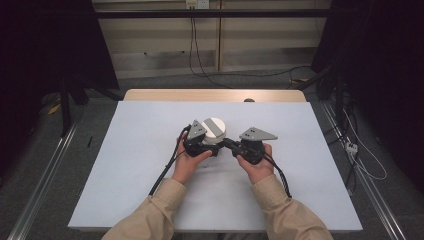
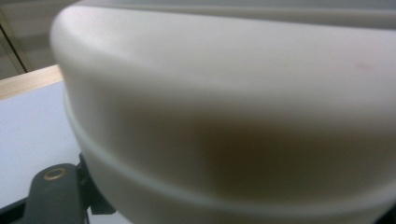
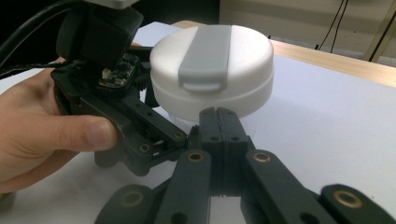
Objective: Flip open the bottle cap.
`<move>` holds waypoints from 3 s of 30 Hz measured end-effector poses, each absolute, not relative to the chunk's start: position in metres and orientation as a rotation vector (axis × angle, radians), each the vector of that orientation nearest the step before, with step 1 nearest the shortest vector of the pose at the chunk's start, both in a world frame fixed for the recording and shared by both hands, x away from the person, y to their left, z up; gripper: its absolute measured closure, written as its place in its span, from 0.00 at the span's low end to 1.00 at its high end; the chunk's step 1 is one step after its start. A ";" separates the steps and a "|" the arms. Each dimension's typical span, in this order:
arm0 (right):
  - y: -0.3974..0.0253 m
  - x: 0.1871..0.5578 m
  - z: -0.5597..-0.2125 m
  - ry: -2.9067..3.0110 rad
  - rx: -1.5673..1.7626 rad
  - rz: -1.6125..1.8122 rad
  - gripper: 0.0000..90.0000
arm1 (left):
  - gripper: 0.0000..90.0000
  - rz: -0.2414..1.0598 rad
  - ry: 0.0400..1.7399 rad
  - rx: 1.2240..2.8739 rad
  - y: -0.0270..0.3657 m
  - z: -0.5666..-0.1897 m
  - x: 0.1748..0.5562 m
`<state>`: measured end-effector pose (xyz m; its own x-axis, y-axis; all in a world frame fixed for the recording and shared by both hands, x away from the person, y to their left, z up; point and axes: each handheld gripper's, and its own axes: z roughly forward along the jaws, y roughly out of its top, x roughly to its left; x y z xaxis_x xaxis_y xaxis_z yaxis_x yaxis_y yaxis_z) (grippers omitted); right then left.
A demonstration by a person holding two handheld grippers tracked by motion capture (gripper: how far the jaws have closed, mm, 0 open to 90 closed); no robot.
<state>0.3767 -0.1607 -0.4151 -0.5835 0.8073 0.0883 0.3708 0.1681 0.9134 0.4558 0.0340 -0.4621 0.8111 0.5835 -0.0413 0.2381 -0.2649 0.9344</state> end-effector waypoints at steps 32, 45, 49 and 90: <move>-0.154 0.381 -0.400 2.011 1.079 1.442 1.00 | 0.21 0.385 0.627 1.860 0.033 -0.462 0.456; -0.145 0.390 -0.385 2.009 1.024 1.442 1.00 | 0.21 0.392 0.626 1.865 0.033 -0.462 0.456; -0.143 0.393 -0.383 2.011 1.020 1.431 1.00 | 0.21 0.391 0.626 1.866 0.032 -0.462 0.456; -0.131 0.416 -0.368 1.975 0.999 1.389 1.00 | 0.21 0.386 0.635 1.873 0.031 -0.462 0.456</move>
